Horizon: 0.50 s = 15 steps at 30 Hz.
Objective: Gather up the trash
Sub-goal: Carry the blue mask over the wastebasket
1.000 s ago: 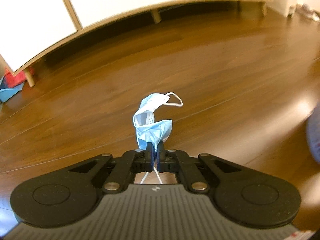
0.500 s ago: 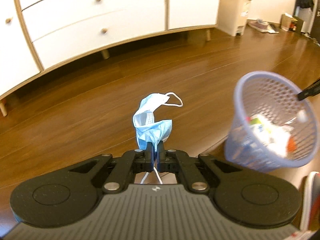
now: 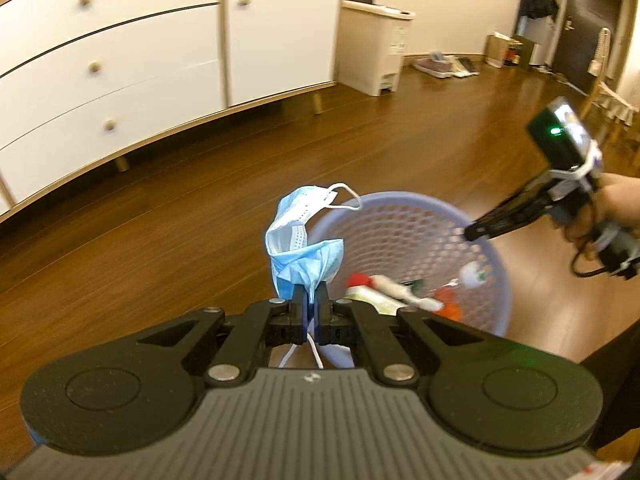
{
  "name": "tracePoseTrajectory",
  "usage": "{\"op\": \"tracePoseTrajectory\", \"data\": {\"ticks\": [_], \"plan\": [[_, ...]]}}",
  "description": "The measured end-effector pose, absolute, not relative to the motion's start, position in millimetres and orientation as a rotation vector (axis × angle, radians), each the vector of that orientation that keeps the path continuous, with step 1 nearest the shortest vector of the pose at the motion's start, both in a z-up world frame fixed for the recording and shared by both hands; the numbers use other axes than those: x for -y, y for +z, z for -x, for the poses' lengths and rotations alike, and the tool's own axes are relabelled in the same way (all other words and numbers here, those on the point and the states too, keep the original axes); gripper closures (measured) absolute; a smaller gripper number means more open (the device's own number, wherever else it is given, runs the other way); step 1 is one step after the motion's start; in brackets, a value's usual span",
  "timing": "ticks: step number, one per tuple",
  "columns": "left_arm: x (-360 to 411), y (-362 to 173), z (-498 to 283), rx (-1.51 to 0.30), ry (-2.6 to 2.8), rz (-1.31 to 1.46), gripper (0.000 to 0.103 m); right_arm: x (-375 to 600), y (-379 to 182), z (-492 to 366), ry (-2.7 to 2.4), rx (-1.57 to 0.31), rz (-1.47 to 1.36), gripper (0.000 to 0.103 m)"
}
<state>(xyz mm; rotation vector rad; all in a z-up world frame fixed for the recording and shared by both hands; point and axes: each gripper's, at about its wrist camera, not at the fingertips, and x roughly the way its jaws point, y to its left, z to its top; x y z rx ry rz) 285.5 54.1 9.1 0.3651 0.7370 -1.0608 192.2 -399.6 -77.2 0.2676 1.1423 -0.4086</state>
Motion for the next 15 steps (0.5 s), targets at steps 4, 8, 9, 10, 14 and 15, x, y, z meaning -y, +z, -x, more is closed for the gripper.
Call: {"op": "tracePoseTrajectory", "data": {"ticks": [4, 8, 9, 10, 14, 15], "plan": [[-43, 6, -279, -0.74, -1.075, -0.373, 0.102, 396, -76, -191, -0.403, -1.14, -0.263, 0.094], [-38, 3, -277, -0.751, -1.082, -0.376, 0.102, 396, -76, -190, -0.397, -1.138, -0.265, 0.094], [-36, 1, -276, -0.754, -1.086, -0.378, 0.102, 396, -76, -190, -0.396, -1.137, -0.264, 0.094], [-35, 1, -277, -0.757, -1.089, -0.378, 0.102, 397, -76, -190, -0.395, -1.138, -0.263, 0.094], [-28, -3, -276, -0.766, -1.103, -0.38, 0.102, 396, -76, -190, -0.394, -1.138, -0.261, 0.094], [-26, -4, -276, -0.768, -1.108, -0.38, 0.102, 396, -76, -190, -0.393, -1.137, -0.259, 0.094]]}}
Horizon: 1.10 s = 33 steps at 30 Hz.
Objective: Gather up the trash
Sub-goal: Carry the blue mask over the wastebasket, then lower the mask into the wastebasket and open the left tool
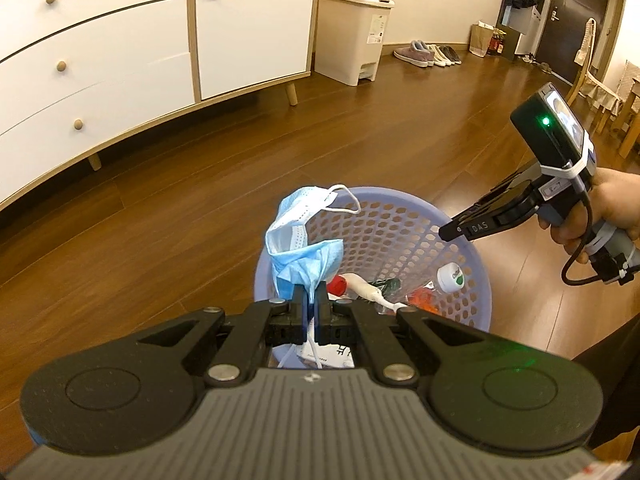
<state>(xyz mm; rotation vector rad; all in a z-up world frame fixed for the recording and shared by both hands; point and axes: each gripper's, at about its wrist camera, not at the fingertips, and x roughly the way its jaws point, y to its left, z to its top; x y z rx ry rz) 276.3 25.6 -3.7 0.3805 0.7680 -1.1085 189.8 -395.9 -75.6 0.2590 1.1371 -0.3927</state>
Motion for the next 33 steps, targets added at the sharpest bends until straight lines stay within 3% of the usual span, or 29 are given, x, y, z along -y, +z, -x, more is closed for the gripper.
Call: {"op": "tracePoseTrajectory", "data": {"ticks": [18, 25, 33], "plan": [[-3, -19, -275, -0.787, -1.116, -0.4, 0.101, 397, -74, -190, -0.384, -1.137, -0.254, 0.094], [4, -19, -273, -0.765, -1.096, -0.411, 0.074, 396, -74, -190, -0.382, -1.138, -0.254, 0.094], [4, -21, -272, -0.793, -1.067, -0.428, 0.069, 397, -75, -190, -0.382, -1.143, -0.256, 0.094]]}}
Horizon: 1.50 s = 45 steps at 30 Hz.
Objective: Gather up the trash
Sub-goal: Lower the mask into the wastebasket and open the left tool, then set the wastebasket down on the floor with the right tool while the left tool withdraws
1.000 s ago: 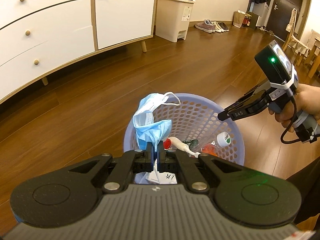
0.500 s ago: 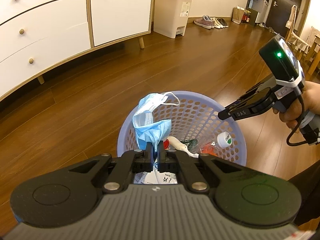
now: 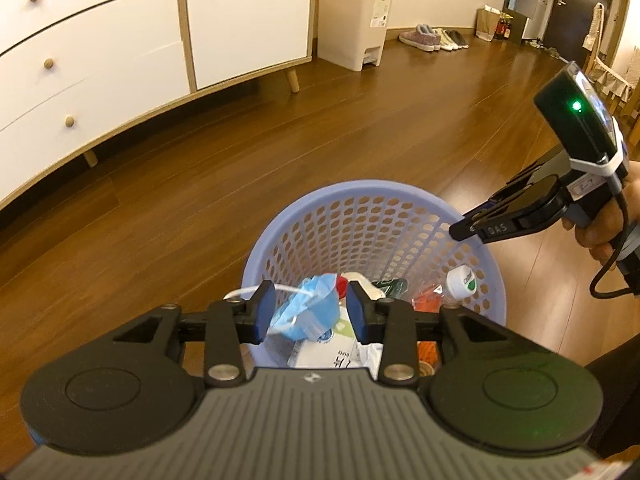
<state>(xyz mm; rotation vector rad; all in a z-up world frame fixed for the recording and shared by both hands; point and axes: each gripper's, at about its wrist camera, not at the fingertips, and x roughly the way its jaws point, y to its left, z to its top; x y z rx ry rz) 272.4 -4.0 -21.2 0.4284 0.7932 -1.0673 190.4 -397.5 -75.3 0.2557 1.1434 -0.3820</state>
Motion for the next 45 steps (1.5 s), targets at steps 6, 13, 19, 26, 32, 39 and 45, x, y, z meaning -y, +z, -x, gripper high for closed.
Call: {"op": "tracePoseTrajectory", "data": {"ticks": [6, 13, 19, 26, 32, 39, 45], "plan": [[-9, -16, -277, -0.806, -1.031, -0.422, 0.067, 394, -77, -192, -0.383, -1.15, -0.243, 0.094], [-40, -6, -285, -0.819, -0.938, -0.413, 0.064, 400, -83, -192, -0.392, -1.177, -0.292, 0.093], [-76, 4, -293, -0.847, -0.833, -0.356, 0.06, 405, -90, -193, -0.386, -1.213, -0.347, 0.092], [-119, 18, -291, -0.854, -0.749, -0.271, 0.053, 414, -100, -178, -0.347, -1.234, -0.502, 0.083], [-158, 19, -288, -0.852, -0.689, -0.244, 0.046, 407, -97, -152, -0.357, -1.174, -0.546, 0.083], [-186, 15, -306, -0.893, -0.63, -0.177, 0.046, 413, -126, -116, -0.482, -1.101, -1.06, 0.09], [-190, 22, -315, -0.873, -0.643, -0.149, 0.046, 433, -141, -78, -0.575, -0.986, -1.338, 0.092]]}}
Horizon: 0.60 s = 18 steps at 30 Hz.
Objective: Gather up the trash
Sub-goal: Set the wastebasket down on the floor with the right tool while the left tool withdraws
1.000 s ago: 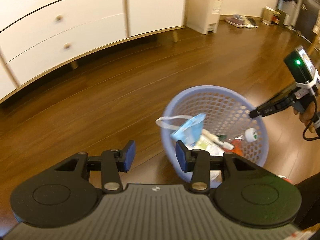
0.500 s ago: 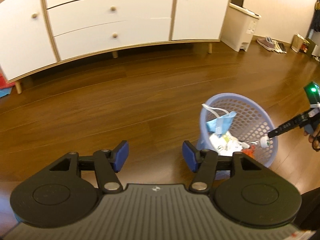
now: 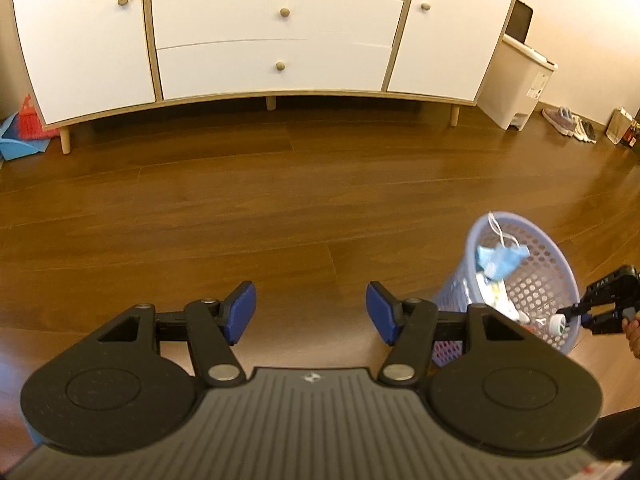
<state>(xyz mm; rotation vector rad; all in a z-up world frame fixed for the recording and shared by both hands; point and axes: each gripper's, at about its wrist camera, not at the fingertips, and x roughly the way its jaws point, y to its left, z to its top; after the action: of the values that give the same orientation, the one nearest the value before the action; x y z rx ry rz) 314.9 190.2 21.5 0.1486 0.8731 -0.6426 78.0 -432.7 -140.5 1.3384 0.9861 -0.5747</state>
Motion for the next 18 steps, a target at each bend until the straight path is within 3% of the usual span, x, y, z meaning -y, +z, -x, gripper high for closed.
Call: {"op": "tracePoseTrajectory", "data": {"ticks": [8, 12, 18], "plan": [[-197, 20, -326, -0.88, -0.608, -0.134, 0.046, 394, -156, -102, -0.452, -1.001, -1.497, 0.092], [-202, 20, -327, -0.875, -0.597, -0.123, 0.046, 387, -135, -138, -0.436, -1.0, -1.286, 0.091], [-206, 11, -337, -0.895, -0.571, -0.128, 0.046, 376, -130, -187, -0.356, -1.002, -1.229, 0.09]]}}
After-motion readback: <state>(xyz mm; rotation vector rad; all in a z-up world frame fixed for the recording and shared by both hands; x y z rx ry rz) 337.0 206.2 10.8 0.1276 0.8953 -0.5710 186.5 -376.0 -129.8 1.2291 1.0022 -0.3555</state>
